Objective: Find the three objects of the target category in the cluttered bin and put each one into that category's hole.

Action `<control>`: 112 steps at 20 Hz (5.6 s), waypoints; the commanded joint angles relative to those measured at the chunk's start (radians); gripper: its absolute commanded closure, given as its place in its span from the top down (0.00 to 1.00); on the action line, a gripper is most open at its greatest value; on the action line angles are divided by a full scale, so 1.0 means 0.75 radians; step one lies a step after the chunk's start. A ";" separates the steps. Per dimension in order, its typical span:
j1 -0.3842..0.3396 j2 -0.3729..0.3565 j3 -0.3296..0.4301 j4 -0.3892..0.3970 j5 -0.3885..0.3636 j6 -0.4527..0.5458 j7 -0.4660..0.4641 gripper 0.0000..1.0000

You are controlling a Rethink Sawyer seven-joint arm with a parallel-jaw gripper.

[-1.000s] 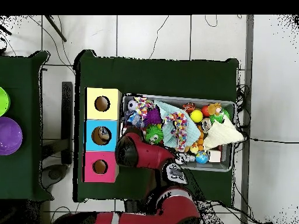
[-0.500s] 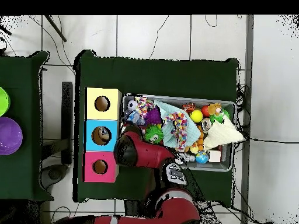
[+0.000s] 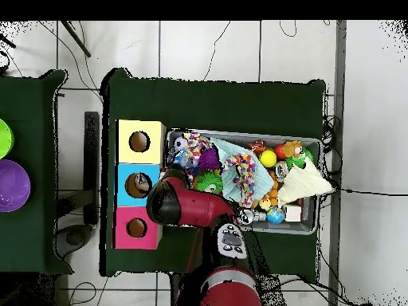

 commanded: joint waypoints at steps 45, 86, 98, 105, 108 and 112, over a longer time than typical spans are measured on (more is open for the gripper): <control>0.097 -0.286 -0.089 0.312 0.583 0.217 0.719 1.00; -0.122 -0.034 0.233 0.320 0.476 -0.179 0.787 1.00; -0.134 -0.015 0.247 0.285 0.476 -0.182 0.761 1.00; -0.082 -0.066 0.180 0.230 0.523 -0.069 0.698 1.00; -0.037 -0.080 0.124 0.183 0.539 -0.033 0.660 1.00; -0.048 -0.061 0.124 0.156 0.522 -0.038 0.646 1.00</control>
